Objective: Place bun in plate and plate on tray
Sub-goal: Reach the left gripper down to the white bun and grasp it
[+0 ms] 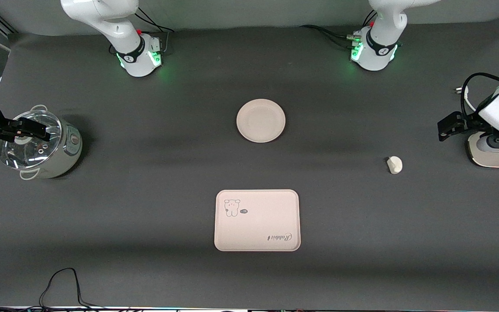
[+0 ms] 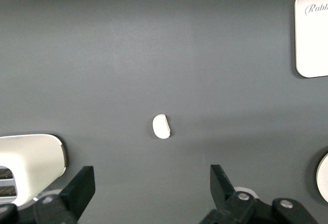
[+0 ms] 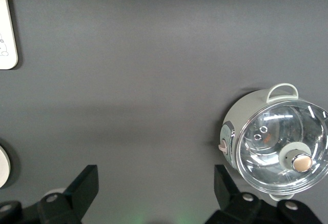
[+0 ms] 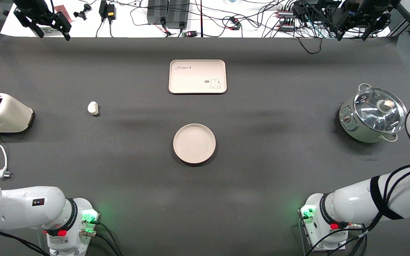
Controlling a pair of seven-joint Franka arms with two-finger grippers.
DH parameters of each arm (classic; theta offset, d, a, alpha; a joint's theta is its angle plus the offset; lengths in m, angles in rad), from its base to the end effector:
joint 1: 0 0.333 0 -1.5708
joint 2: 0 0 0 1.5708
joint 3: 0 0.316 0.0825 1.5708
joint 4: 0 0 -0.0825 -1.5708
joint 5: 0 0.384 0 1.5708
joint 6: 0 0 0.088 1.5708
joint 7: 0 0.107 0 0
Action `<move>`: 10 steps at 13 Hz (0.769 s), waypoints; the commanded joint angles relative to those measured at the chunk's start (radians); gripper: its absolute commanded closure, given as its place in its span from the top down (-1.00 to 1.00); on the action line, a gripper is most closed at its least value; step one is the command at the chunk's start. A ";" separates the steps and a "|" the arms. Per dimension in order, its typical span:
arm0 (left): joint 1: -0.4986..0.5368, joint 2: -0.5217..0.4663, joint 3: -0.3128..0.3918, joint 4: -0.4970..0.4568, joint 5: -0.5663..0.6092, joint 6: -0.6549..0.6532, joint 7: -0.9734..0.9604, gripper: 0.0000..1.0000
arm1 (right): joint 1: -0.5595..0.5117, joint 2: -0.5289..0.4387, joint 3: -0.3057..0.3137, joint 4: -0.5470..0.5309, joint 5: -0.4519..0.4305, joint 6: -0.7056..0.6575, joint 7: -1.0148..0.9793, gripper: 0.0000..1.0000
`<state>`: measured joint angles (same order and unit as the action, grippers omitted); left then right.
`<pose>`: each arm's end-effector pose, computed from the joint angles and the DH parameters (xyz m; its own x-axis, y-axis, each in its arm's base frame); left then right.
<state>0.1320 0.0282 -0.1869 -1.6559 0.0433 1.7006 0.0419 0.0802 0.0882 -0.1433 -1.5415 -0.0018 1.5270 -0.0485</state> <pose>0.5713 -0.0260 0.5799 0.9947 -0.1020 0.0153 -0.1014 -0.9941 -0.0385 0.5736 -0.0329 0.5853 0.9947 -0.0151 -0.1022 -0.0142 -0.9999 0.0094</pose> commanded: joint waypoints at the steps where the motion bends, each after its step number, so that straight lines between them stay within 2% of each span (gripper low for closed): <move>1: -0.005 0.024 0.006 0.039 -0.017 -0.021 0.013 1.00 | -0.002 -0.010 0.008 -0.008 -0.023 0.002 0.015 1.00; 4: 0.001 0.058 0.007 0.036 -0.019 -0.018 0.015 1.00 | -0.002 -0.010 0.008 -0.009 -0.023 0.002 0.015 1.00; 5: 0.004 0.077 0.009 0.003 -0.019 -0.009 0.012 1.00 | -0.002 -0.010 0.008 -0.012 -0.023 0.004 0.015 1.00; 6: 0.006 0.078 0.009 -0.083 -0.019 0.046 -0.003 1.00 | -0.002 -0.011 0.008 -0.012 -0.023 0.004 0.015 1.00; 10: 0.009 0.084 0.014 -0.509 -0.016 0.535 -0.030 1.00 | -0.002 -0.012 0.010 -0.014 -0.023 0.002 0.016 1.00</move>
<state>0.1376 0.1436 -0.1752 -1.9581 0.0378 2.0351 0.0316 0.0803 0.0883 -0.1426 -1.5448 -0.0018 1.5270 -0.0485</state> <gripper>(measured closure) 0.000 0.000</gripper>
